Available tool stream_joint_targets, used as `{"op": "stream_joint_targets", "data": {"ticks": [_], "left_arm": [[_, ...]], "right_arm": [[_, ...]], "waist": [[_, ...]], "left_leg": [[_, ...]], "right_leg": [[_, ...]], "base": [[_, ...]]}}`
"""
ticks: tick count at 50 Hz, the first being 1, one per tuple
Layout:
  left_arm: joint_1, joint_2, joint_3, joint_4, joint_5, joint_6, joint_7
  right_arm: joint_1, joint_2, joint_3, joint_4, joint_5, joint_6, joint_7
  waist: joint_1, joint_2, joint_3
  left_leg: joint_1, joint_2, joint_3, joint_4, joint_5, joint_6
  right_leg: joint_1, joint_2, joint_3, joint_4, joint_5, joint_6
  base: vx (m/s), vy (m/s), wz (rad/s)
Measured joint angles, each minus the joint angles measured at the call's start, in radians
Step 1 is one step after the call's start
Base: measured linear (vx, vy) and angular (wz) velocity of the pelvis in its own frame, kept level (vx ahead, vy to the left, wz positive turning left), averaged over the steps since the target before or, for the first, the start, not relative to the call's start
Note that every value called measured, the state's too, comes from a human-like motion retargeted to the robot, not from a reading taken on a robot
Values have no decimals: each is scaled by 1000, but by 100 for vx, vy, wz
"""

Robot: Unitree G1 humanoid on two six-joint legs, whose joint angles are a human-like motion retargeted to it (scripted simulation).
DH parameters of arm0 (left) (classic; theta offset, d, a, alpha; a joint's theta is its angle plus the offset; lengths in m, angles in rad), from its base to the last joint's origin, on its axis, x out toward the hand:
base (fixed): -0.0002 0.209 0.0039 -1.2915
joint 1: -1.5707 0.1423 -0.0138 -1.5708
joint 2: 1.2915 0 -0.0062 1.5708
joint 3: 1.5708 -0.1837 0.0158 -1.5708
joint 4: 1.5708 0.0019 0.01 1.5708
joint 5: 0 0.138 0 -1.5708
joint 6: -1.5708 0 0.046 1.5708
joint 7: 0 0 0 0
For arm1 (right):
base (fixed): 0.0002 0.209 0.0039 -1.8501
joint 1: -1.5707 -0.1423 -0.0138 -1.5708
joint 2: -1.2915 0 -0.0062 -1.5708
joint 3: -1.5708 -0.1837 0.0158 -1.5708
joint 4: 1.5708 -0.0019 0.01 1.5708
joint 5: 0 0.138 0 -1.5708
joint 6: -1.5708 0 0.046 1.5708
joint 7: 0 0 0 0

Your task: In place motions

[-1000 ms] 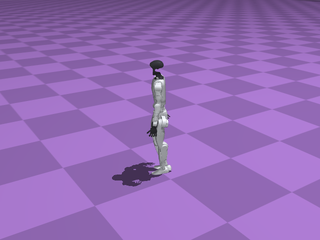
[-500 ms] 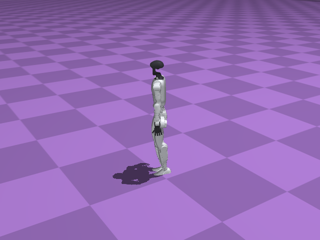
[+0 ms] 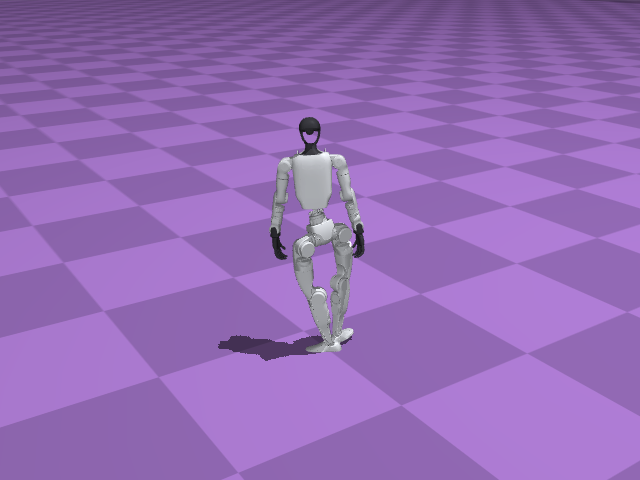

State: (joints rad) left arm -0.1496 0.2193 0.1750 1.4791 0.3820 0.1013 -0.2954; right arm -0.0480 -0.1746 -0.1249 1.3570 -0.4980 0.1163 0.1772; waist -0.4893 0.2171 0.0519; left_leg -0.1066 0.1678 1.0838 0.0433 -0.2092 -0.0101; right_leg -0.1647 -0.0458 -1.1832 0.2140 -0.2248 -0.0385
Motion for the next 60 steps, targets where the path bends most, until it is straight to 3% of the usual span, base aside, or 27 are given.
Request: {"op": "stream_joint_targets", "data": {"ticks": [2,5,8,10,12,15,18,20,24,27,33,36,38,40,43,50,53,60], "left_arm": [[33,-20,28,30,18,2,24],[83,-46,49,60,14,-8,44],[111,-63,56,84,7,-6,65],[122,-76,70,100,20,4,89],[140,-95,80,99,28,14,121],[182,-122,47,58,-15,4,162],[195,-138,0,21,-57,-15,195],[187,-149,-13,4,-66,-18,197],[166,-163,1,-31,-75,-15,131],[155,-164,-8,-66,-65,-13,93],[138,-161,-36,-98,-40,-33,60],[137,-166,-49,-91,-37,-40,53],[147,-171,-53,-82,-48,-60,78],[166,-177,-59,-72,-67,-85,128],[179,-187,-70,-30,-103,-130,224],[179,-186,-59,0,-89,-139,250],[186,-180,-46,-3,-90,-124,222],[192,-160,-21,27,-113,-134,248]], "right_arm": [[-2,-4,-8,35,7,15,-26],[-3,5,-24,92,31,34,-63],[3,12,-43,154,55,41,-56],[17,10,-49,196,61,46,-27],[36,8,-54,233,55,60,-7],[63,6,-73,266,32,76,-16],[82,7,-77,239,-10,73,-13],[79,5,-66,205,-45,71,-10],[29,-5,0,132,-124,57,-19],[-3,-9,28,74,-147,41,-3],[-34,13,31,3,-75,18,38],[-29,22,19,4,-27,-2,32],[-23,23,18,19,-13,-10,28],[-12,21,22,40,-25,-6,27],[-4,17,21,90,-75,14,3],[29,-4,3,199,-47,40,-9],[36,-4,-25,203,-42,75,14],[21,12,25,137,-88,46,34]], "waist": [[21,-11,-27],[7,-13,-44],[-21,-16,-54],[-18,-26,-82],[8,-62,-135],[93,-130,-193],[179,-174,-187],[106,-175,-156],[267,-194,-153],[231,-166,-139],[278,-144,-105],[332,-127,-75],[349,-107,-69],[336,-100,-81],[295,-72,-115],[540,-114,-141],[326,-119,-125],[227,-124,-102]], "left_leg": [[21,-7,75,10,0,-24],[46,7,123,42,17,-51],[78,29,111,101,52,-56],[99,46,103,160,95,-41],[104,59,72,263,136,27],[58,84,-123,476,127,165],[-18,25,-421,598,94,134],[-98,-76,-701,653,97,106],[-92,-105,-622,622,62,107],[-154,-151,-733,609,54,104],[-182,-261,-920,399,66,89],[-139,-330,-1109,228,109,68],[-114,-348,-1191,127,195,66],[-102,-347,-1192,75,239,99],[-86,-281,-1076,41,243,69],[-30,-220,-845,6,206,63],[-35,-288,-1040,17,231,85],[-20,-288,-1042,-13,231,100]], "right_leg": [[-5,-4,15,-23,46,7],[-41,8,132,-34,37,-31],[-54,7,215,-24,12,-28],[-61,-13,262,-13,-5,-13],[-65,-52,312,-16,-8,-10],[-57,-98,387,-20,-7,7],[-34,-104,468,-33,7,15],[14,-81,410,-96,37,-9],[-46,-114,660,-23,41,23],[-48,-91,680,-45,70,12],[-40,-48,786,-58,101,21],[-6,5,827,-66,119,16],[18,44,839,-72,128,13],[35,55,841,-79,133,25],[38,78,831,-82,132,35],[101,88,1086,-91,114,82],[50,67,883,-53,135,50],[6,68,877,7,93,82]], "base": [[-25,53,-256],[-32,48,-176],[-20,39,-115],[-11,35,-122],[5,24,-136],[4,22,-185],[-4,24,-181],[-16,27,-22],[-18,26,-327],[-15,19,-117],[-6,11,-140],[11,4,-150],[24,-1,-101],[31,-3,-16],[25,-5,-14],[21,-2,-151],[19,-6,273],[5,-3,5]]}}
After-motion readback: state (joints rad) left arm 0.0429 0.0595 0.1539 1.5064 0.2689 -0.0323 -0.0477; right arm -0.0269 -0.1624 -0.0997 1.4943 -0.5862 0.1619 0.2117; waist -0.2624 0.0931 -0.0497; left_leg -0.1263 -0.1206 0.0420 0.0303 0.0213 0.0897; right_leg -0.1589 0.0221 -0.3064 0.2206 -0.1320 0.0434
